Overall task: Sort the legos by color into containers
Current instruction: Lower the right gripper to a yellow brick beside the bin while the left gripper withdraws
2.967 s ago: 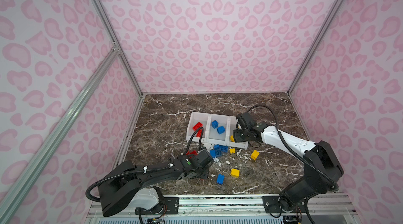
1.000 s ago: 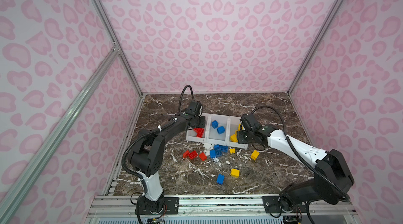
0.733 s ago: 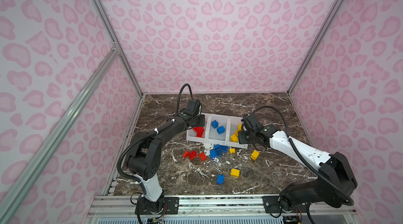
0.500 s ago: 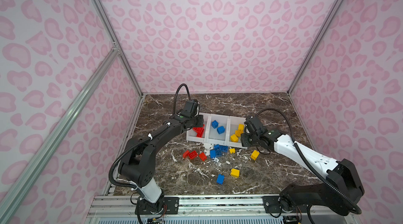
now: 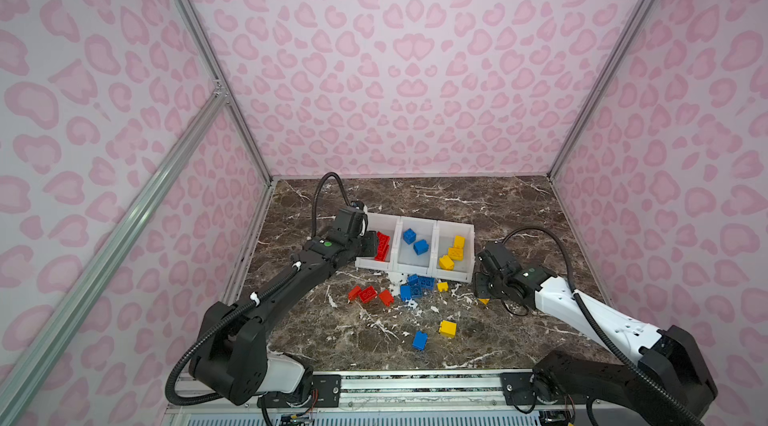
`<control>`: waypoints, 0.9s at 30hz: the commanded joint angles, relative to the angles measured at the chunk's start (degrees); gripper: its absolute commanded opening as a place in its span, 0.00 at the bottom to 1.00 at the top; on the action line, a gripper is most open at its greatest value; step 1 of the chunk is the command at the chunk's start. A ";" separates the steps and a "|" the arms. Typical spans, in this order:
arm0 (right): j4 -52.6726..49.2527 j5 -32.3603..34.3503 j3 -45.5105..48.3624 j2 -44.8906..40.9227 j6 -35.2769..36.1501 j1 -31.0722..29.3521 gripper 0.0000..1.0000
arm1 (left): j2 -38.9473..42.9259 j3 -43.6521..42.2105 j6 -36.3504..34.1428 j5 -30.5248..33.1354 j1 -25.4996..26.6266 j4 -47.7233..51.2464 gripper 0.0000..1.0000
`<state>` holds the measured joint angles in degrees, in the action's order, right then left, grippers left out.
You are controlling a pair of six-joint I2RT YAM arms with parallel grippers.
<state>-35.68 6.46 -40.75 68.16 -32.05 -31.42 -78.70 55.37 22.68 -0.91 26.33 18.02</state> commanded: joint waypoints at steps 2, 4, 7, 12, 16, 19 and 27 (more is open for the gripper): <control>1.23 2.30 1.85 -0.10 -4.12 0.56 0.66 | 2.81 -2.40 2.08 -0.51 0.04 -0.96 0.47; 1.39 2.77 2.12 0.65 -4.98 0.71 0.66 | 4.15 -3.35 2.63 -0.49 0.07 -0.81 0.47; 2.33 2.77 2.41 1.80 -6.09 0.88 0.66 | 5.85 -4.75 3.41 -0.59 0.17 -0.74 0.47; 4.47 2.60 2.48 4.61 -7.26 1.12 0.66 | 8.00 -7.30 4.73 -0.59 0.39 -0.86 0.47; 5.52 2.51 2.47 6.78 -7.84 1.18 0.65 | 9.23 -8.70 5.36 -0.48 0.66 -0.79 0.47; 5.71 2.51 3.11 6.99 -8.36 1.50 0.64 | 9.85 -9.01 5.70 -0.50 0.92 -0.58 0.47; 6.22 2.16 5.44 5.78 -9.17 2.05 0.55 | 10.23 -9.45 6.06 -0.24 1.44 -0.45 0.47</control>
<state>-29.87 8.10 -36.03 74.19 -40.34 -29.50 -68.75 46.30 28.38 -1.26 27.62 18.00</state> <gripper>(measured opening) 0.558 0.474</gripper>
